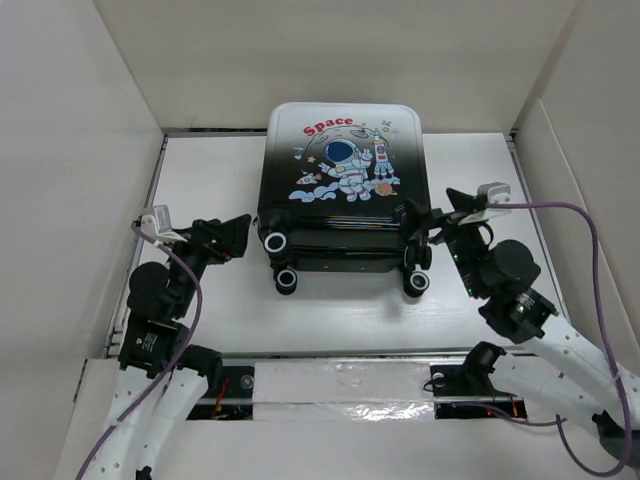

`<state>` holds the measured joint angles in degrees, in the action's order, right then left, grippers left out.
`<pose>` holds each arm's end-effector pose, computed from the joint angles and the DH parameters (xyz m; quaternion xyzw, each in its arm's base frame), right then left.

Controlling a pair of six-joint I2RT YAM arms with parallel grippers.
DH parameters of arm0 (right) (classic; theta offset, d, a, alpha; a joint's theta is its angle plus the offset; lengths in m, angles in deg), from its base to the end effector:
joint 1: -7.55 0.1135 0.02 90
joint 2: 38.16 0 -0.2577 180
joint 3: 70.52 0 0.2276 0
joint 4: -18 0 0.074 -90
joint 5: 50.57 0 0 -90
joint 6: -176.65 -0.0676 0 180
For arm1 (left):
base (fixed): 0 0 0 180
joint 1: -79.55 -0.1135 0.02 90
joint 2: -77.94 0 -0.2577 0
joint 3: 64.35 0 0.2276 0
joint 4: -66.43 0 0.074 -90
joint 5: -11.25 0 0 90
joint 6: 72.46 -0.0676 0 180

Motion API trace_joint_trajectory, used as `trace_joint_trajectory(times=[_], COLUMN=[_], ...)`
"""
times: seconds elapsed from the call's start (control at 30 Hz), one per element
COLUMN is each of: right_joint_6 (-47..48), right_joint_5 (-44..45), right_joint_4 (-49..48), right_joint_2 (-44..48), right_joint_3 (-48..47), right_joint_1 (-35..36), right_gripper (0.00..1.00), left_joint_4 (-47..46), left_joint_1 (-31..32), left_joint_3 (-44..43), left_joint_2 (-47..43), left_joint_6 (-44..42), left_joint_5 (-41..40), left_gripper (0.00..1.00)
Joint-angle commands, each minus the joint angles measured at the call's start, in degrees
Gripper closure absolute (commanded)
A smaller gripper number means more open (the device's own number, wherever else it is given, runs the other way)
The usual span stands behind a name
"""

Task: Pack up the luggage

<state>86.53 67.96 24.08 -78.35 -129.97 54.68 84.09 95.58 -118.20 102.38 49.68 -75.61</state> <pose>0.1379 0.1011 0.3853 -0.0631 0.6292 0.1641 0.7571 0.1164 -0.0373 0.3607 -0.0673 0.6275 -0.3323 0.7009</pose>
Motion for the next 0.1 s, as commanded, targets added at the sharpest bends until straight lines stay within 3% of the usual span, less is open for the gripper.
trace_joint_trajectory(times=[0.0,0.07], right_joint_6=[-4.71,-5.15], right_joint_5=[-9.0,-11.12], right_joint_4=[4.29,3.33], right_joint_2=[-2.26,-3.31], right_joint_3=[1.27,1.71], right_joint_1=[-5.38,-6.79], right_gripper=[0.0,0.0], left_joint_4=[-1.93,-1.23], left_joint_1=[-0.04,-0.04], left_joint_3=[-1.86,-2.83], left_joint_2=[-0.99,0.07], left_joint_6=[-2.87,-2.96], left_joint_5=[1.96,2.05], left_gripper=[0.01,0.01])
